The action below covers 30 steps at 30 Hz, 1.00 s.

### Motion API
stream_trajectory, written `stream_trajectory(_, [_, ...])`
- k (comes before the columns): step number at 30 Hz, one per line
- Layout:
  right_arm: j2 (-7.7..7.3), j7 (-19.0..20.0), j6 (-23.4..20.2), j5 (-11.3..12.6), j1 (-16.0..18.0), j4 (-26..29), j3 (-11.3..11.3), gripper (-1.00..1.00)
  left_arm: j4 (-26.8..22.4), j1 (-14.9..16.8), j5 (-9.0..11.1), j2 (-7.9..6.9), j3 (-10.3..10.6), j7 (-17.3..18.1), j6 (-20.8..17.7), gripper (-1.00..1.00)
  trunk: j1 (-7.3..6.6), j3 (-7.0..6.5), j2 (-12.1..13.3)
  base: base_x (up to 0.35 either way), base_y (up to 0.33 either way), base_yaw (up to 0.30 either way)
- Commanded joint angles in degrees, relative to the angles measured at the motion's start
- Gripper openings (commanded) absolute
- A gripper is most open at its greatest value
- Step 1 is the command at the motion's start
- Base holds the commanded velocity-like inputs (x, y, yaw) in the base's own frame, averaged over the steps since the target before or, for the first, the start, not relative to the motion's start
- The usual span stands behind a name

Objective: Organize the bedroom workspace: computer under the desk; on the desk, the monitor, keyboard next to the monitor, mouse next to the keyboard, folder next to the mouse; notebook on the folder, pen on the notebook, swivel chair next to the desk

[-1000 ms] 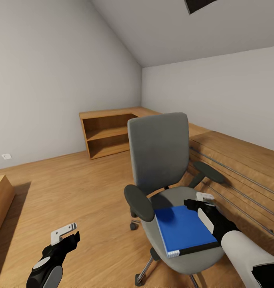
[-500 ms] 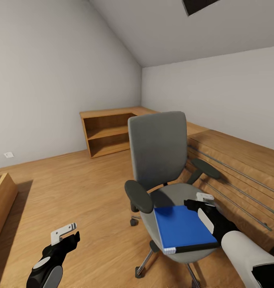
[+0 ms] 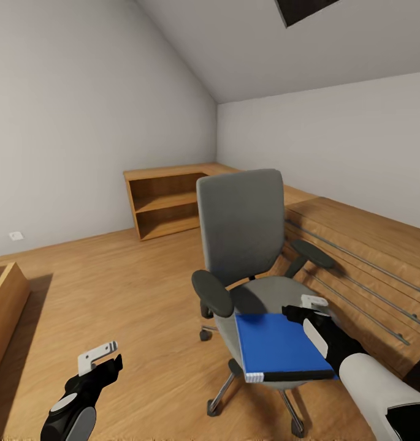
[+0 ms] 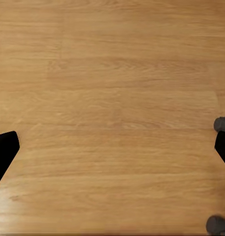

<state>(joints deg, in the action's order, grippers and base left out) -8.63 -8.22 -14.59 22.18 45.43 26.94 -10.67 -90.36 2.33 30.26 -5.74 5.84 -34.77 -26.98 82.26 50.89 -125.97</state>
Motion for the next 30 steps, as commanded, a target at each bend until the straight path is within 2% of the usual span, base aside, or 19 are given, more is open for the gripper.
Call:
stream_trajectory(1, [-0.08, -0.5, -0.3, 0.6, 0.0, 0.1, -0.5, 1.0, -0.1, 0.0, 0.5, -0.06, 0.1, -0.6, -0.1, 1.0, -0.03, 0.06, 0.0, -0.142, 0.0, 0.0])
stream_trajectory(17, [-0.08, -0.5, -0.3, 0.5, 0.0, 0.2, -0.5, 1.0, -0.1, 0.0, 0.5, -0.06, 0.1, -0.6, -0.1, 1.0, -0.03, 0.06, 0.0, -0.024, 0.0, 0.0])
stream_trajectory(24, [-0.08, -0.5, -0.3, 0.5, 0.0, 0.2, -0.5, 1.0, -0.1, 0.0, 0.5, -0.06, 0.1, -0.6, -0.1, 1.0, -0.03, 0.06, 0.0, -0.185, 0.0, 0.0])
stream_trajectory(30, [-0.08, -0.5, -0.3, 0.5, 0.0, 0.2, -0.4, 1.0, 0.0, 0.0, 0.5, -0.06, 0.1, -0.6, -0.1, 1.0, -0.03, 0.06, 0.0, -0.052, 0.0, 0.0])
